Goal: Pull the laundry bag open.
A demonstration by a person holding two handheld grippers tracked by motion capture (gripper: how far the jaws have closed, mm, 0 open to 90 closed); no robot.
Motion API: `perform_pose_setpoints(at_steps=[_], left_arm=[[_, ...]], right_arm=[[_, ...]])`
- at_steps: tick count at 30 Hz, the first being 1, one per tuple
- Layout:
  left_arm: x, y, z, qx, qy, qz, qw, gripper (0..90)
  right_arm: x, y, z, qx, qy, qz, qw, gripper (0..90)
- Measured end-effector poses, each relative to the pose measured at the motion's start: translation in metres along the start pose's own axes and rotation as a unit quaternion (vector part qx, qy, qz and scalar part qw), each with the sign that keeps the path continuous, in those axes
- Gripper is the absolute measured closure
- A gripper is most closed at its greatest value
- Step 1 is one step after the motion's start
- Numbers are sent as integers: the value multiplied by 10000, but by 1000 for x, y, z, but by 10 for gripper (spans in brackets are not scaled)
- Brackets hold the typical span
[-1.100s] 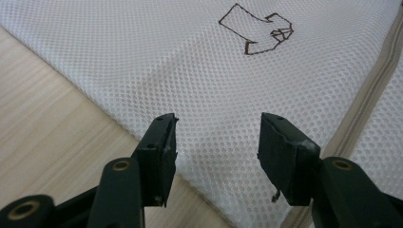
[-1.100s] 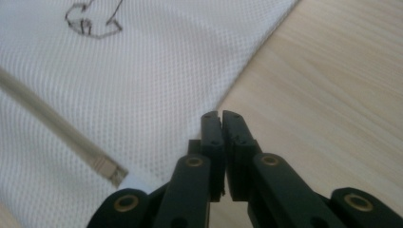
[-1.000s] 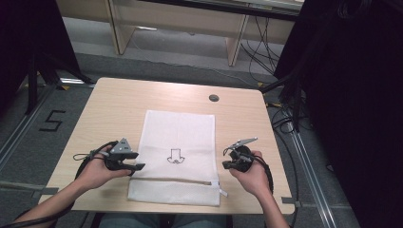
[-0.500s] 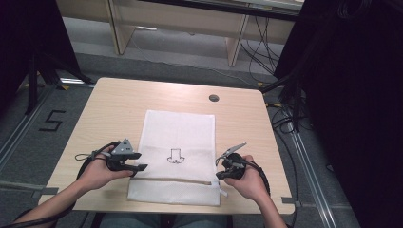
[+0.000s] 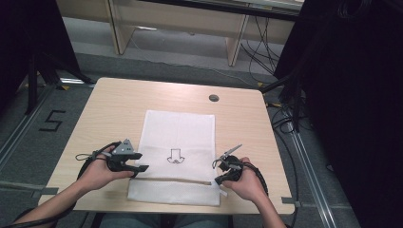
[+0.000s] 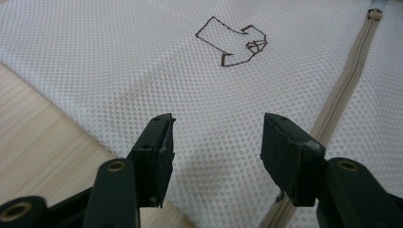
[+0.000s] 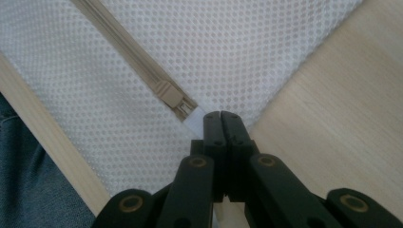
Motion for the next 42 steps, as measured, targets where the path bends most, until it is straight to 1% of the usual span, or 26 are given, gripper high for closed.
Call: perform_pose_setpoints(at_steps=[1, 3, 4, 5, 7, 9, 10, 11, 12, 14, 15, 16, 19, 20, 24, 26, 28, 33, 34, 35, 36, 38, 39, 40, 41, 42], left_arm=[[0, 0, 2, 51, 42, -33, 10000, 442], [4, 0, 10, 195, -181, -163, 9995, 421], [4, 0, 10, 195, -181, -163, 9995, 418], [9, 0, 18, 276, -362, -255, 9986, 412], [10, 0, 21, 286, -327, -269, 9987, 402], [22, 8, 32, 254, -260, -419, 9985, 399], [22, 8, 32, 254, -260, -419, 9985, 398], [26, 11, 36, 244, -176, -474, 9984, 398], [35, 18, 43, 223, -40, -595, 9980, 400], [45, 25, 50, 179, 77, -724, 9972, 405], [50, 28, 53, 153, 164, -768, 9968, 411], [54, 31, 56, 143, 227, -823, 9962, 419], [61, 38, 61, 109, 380, -936, 9948, 435], [67, 44, 63, 51, 492, -961, 9941, 440], [76, 53, 63, -1, 458, -1045, 9935, 446], [77, 55, 63, -41, 548, -1067, 9928, 448], [81, 58, 63, -29, 514, -1110, 9925, 458], [87, 62, 65, -64, 599, -1192, 9910, 482], [90, 64, 67, -62, 594, -1245, 9904, 484], [91, 66, 68, -74, 631, -1255, 9901, 486], [92, 68, 69, -64, 670, -1283, 9895, 491], [94, 70, 70, -78, 651, -1290, 9895, 497], [97, 72, 72, -78, 665, -1318, 9890, 503], [98, 74, 73, -80, 724, -1340, 9883, 520], [100, 75, 74, -80, 705, -1358, 9882, 529], [102, 77, 75, -78, 738, -1380, 9877, 534]], right_arm=[[0, 1, -1, -70, 111, -31, 9999, 900], [0, 3, -3, -108, 275, 40, 9996, 895], [0, 3, -3, -108, 275, 40, 9996, 895], [-1, 3, -3, -102, 451, 83, 9989, 897], [-1, 3, -4, -126, 465, 78, 9988, 898], [0, 5, -3, -95, 436, 31, 9990, 900], [0, 5, -3, -95, 436, 31, 9990, 900], [0, 6, -2, -63, 341, 10, 9994, 900], [-2, 5, -3, -163, 427, -36, 9990, 900], [-2, 7, -1, -136, 334, -71, 9993, 900], [-2, 7, -1, -159, 387, -72, 9991, 900], [-4, 7, -2, -196, 460, -65, 9987, 900], [-2, 9, 0, -154, 336, -79, 9993, 900], [-3, 8, 0, -209, 464, -75, 9987, 900], [-4, 0, 4, -42, 951, 107, 9954, 900], [-4, -3, 6, -21, 970, 97, 9952, 900], [-7, -2, 5, -70, 996, 112, 9949, 900], [-8, 5, 3, -200, 938, 51, 9954, 900], [-7, 5, 3, -243, 795, 4, 9965, 900], [-8, 5, 3, -257, 790, 3, 9965, 900], [-5, 7, 2, -229, 575, -55, 9981, 899], [-8, 6, 2, -286, 694, -62, 9972, 896], [-9, 7, 2, -314, 602, -81, 9977, 897], [-8, 9, 2, -262, 358, -123, 9989, 897], [-9, 9, 1, -342, 432, -145, 9984, 898], [-9, 10, 2, -288, 282, -122, 9991, 898]])
Point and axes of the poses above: each handheld gripper's, and its own axes: y roughly forward along the jaws, z roughly out of its top, x roughly to its right, the point moved 7 cm from there along y, roughly forward along the jaws, and after that the axes turned 1 degree about -z, right-handed, at the moved point
